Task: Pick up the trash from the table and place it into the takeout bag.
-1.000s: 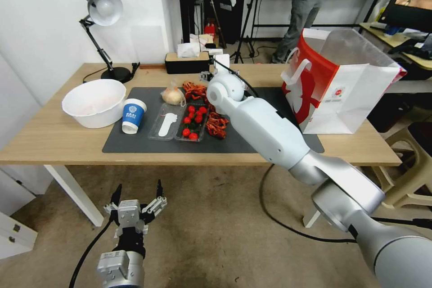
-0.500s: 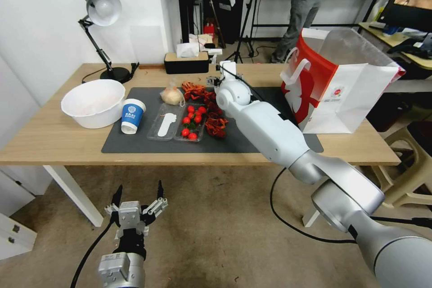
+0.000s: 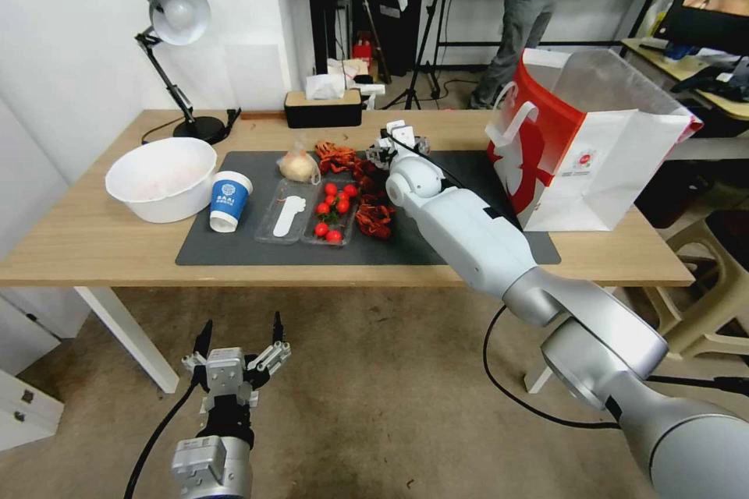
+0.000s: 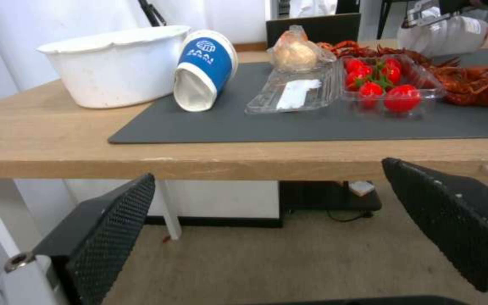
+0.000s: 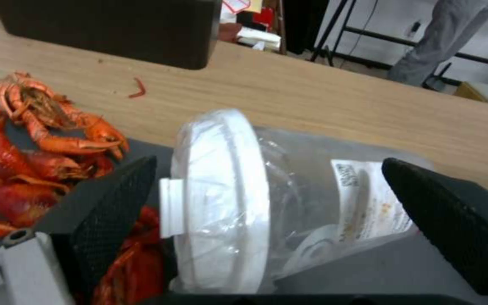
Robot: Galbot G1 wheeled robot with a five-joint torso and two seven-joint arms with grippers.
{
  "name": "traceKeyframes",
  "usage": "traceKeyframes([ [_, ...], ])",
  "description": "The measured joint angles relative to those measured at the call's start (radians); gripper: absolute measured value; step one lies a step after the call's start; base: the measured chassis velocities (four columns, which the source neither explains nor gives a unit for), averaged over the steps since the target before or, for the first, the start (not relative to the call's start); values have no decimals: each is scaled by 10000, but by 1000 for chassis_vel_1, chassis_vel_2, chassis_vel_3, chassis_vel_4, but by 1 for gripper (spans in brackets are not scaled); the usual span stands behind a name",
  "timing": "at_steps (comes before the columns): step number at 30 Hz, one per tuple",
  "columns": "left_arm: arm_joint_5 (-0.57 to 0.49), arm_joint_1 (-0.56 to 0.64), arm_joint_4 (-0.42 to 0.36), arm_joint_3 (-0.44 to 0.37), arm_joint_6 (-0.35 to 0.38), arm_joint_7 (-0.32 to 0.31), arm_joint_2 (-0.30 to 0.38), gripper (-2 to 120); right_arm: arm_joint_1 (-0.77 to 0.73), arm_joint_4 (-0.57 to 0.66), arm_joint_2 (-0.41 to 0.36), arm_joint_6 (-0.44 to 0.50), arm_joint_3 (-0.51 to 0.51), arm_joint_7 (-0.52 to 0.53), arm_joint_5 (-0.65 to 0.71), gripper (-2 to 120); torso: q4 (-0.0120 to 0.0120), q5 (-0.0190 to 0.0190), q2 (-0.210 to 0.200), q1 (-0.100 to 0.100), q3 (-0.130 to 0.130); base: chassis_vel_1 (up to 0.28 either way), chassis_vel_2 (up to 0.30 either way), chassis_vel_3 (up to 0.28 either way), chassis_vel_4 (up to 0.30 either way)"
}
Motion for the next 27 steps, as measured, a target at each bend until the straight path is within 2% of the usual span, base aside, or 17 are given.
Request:
traceKeyframes([
  [9, -19, -28, 12, 15, 2, -5, 33, 100, -7, -47, 33, -185, -114, -140, 4, 100, 1, 0, 0, 0, 0, 0, 0, 0, 0],
  [18, -32, -70, 11, 21, 5, -26, 64, 100, -111, -47, 23, -359, -210, -119, 23, 73, 1, 0, -1, 0, 0, 0, 0, 0, 0],
  [19, -32, -70, 11, 21, 5, -26, 64, 100, -111, -47, 23, -359, -210, -119, 23, 73, 1, 0, -1, 0, 0, 0, 0, 0, 0],
  [22, -32, -97, 17, 26, 8, -34, 73, 100, -145, 3, 4, -389, -214, -79, 64, 62, 0, 0, 0, 0, 0, 0, 0, 0, 0],
  [26, -32, -117, 45, 36, 6, -39, 74, 100, -171, 49, -5, -393, -229, -61, 86, 54, 0, 0, 0, 0, 0, 0, 0, 0, 0],
  [27, -31, -126, 64, 45, 3, -44, 72, 100, -182, 72, -7, -393, -235, -54, 93, 47, 0, 0, 0, 0, 0, 0, 0, 0, 0],
])
